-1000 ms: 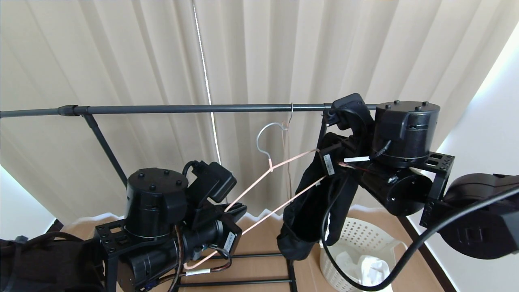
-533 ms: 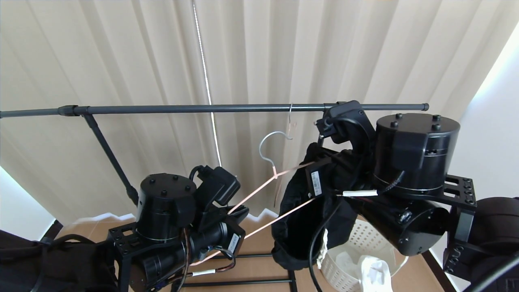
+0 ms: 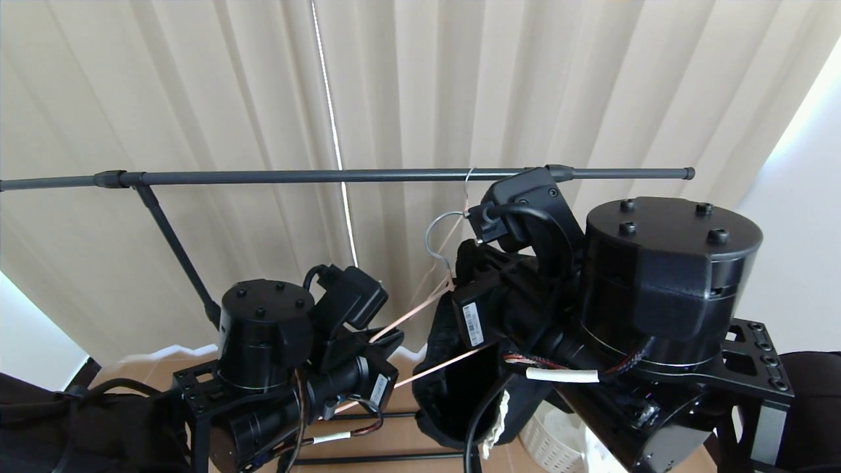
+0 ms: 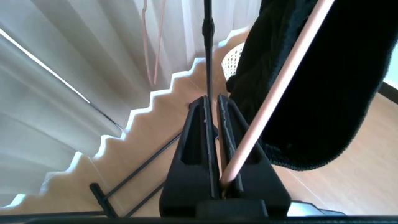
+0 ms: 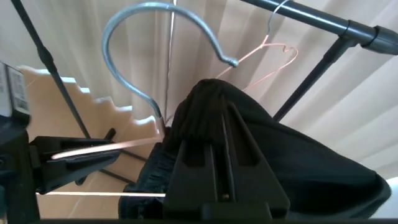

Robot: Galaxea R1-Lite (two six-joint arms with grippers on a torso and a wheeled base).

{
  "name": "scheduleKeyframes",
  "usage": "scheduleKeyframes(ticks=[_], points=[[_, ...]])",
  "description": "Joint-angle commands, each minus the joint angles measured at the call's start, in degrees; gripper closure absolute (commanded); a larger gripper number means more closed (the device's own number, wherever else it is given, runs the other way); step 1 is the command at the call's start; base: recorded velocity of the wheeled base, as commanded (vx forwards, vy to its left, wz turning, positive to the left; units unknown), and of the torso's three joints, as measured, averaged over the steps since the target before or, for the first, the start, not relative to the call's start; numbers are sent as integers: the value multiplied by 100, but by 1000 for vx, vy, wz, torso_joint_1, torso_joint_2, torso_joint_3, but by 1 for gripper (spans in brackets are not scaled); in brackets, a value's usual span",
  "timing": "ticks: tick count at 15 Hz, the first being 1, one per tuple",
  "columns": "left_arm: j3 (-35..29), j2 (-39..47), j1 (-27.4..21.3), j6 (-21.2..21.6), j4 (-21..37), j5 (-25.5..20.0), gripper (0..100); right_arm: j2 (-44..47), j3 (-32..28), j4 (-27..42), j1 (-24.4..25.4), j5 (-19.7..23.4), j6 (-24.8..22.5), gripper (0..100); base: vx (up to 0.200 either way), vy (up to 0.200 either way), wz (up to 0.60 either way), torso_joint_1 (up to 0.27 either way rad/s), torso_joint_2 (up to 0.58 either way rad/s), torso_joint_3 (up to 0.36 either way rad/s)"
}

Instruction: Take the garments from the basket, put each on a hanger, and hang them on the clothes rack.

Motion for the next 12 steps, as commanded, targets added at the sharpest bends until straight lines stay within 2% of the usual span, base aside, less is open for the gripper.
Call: scheduleKeyframes(ticks=[1, 2, 3, 7, 12], points=[[89, -11, 2, -1, -77, 0, 100, 24, 9, -19, -92, -14, 8, 100, 0, 0, 0, 0, 0, 0], [159, -11, 2, -1, -191, 0, 100, -12, -9, -27, -320, -22, 8, 100, 0, 0, 0, 0, 0, 0], [186, -11, 2, -1, -227, 0, 100, -29, -26, -27, -408, -31, 8, 0, 0, 0, 0, 0, 0, 0], [186, -11, -6, 8, -235, -9, 100, -240, -185, 8, -690, -31, -19, 0, 0, 0, 0, 0, 0, 0], [186, -20, -15, 8, -429, 0, 100, 147, -396, -19, -672, -31, -19, 0, 0, 0, 0, 0, 0, 0]])
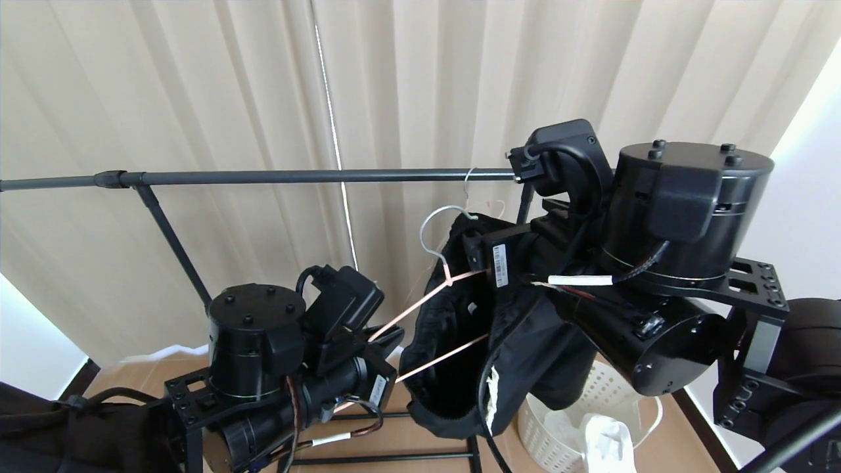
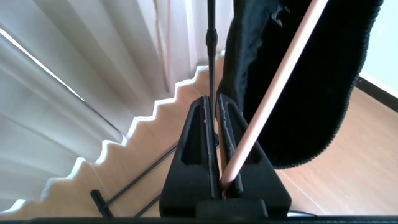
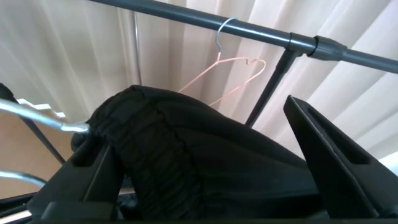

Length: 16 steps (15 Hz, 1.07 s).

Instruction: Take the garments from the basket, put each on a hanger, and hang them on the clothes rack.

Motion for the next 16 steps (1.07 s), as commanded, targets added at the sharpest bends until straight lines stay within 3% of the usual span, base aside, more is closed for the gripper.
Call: scheduleKeyframes(ticks=[1, 16], points=[[-11, -11, 11, 0, -53, 38, 100, 184, -10, -7, 27, 2, -4, 0, 0, 0, 0, 0, 0, 0], [-389, 331, 564, -220, -71, 109, 100, 35, 87, 37, 185, -7, -171, 0, 0, 0, 0, 0, 0, 0]])
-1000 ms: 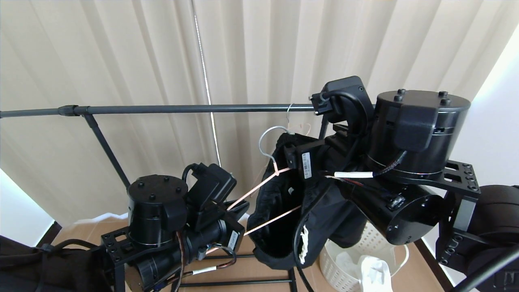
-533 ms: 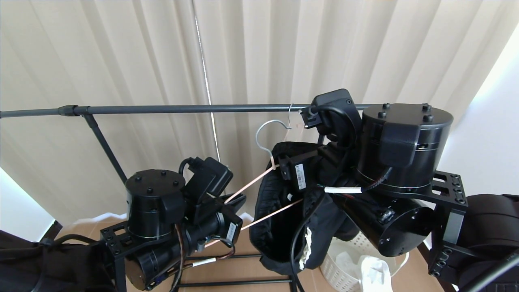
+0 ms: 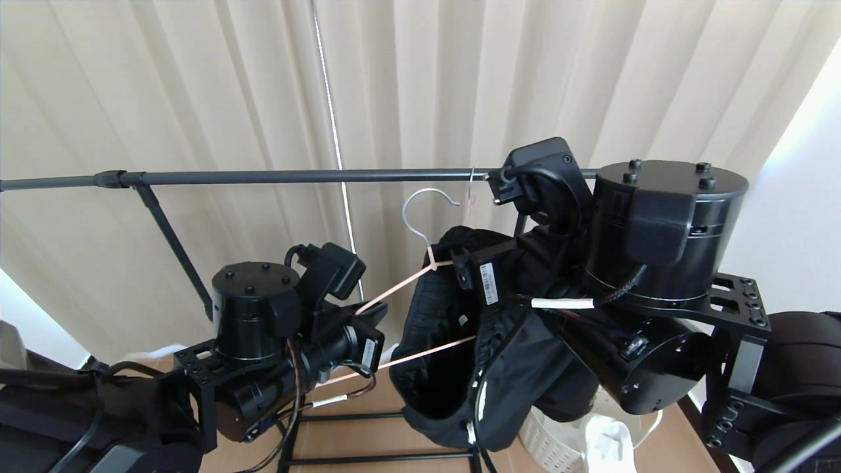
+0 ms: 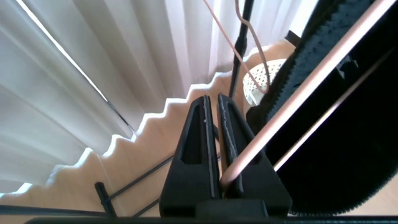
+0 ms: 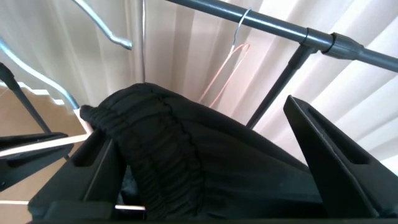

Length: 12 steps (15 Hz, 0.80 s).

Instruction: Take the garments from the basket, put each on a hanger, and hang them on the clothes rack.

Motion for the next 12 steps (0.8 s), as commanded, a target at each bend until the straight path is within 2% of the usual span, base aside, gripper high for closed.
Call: scheduleKeyframes(ticks=[1, 12], points=[[-82, 64, 58, -3, 3, 1, 100, -25, 38, -1, 10, 2, -2, 0, 0, 0, 0, 0, 0, 0], [-372, 126, 155, -170, -6, 89, 100, -42, 179, 16, 133, 10, -2, 0, 0, 0, 0, 0, 0, 0]])
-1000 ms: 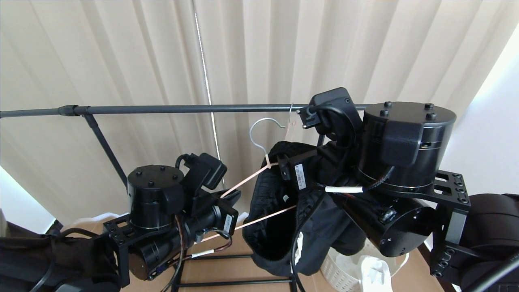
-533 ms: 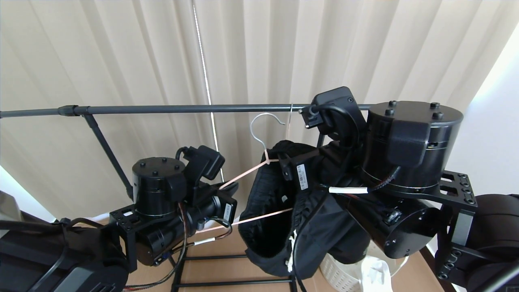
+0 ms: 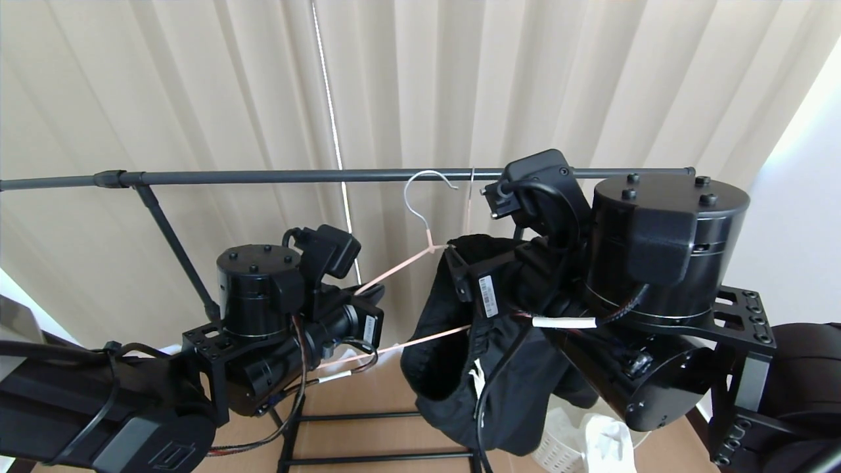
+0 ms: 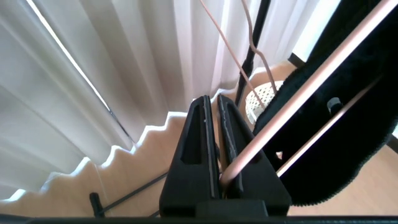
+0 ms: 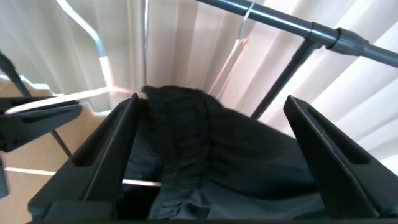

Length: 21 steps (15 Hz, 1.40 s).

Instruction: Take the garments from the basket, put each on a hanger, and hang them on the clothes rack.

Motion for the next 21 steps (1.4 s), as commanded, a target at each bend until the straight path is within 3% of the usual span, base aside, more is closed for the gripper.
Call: scheduleKeyframes(ticks=[1, 4, 8, 10, 13, 14, 15, 17, 18, 21], points=[[13, 9, 1, -31, -123, -10, 100, -49, 87, -7, 68, 22, -2, 0, 0, 0, 0, 0, 0, 0], [110, 0, 36, -66, -246, -18, 100, -391, 193, 72, 24, 321, -116, 0, 0, 0, 0, 0, 0, 0], [444, -9, 71, 4, -677, -71, 100, -1560, 26, 1883, -846, 2465, -687, 0, 0, 0, 0, 0, 0, 0], [646, -9, 71, 13, -932, -124, 100, -1859, -545, 3219, -1523, 3907, -1083, 0, 0, 0, 0, 0, 0, 0], [848, -17, 71, 136, -1108, -159, 100, -1842, -1275, 4581, -2288, 5243, -1839, 0, 0, 0, 0, 0, 0, 0], [980, -35, 63, 250, -1204, -238, 100, -1639, -1679, 5328, -2666, 5867, -2357, 0, 0, 0, 0, 0, 0, 0], [1032, -61, 63, 303, -1231, -265, 100, -1552, -1811, 5556, -2754, 6078, -2542, 0, 0, 0, 0, 0, 0, 0], [1138, -61, 36, 452, -1380, -361, 100, -1068, -2154, 6119, -3079, 7018, -3148, 0, 0, 0, 0, 0, 0, 0], [1147, -61, 19, 461, -1380, -370, 100, -884, -2215, 6137, -3105, 7273, -3218, 0, 0, 0, 0, 0, 0, 0], [1147, -61, -104, 461, -1380, -370, 100, -409, -2409, 6119, -3105, 7387, -3192, 0, 0, 0, 0, 0, 0, 0]])
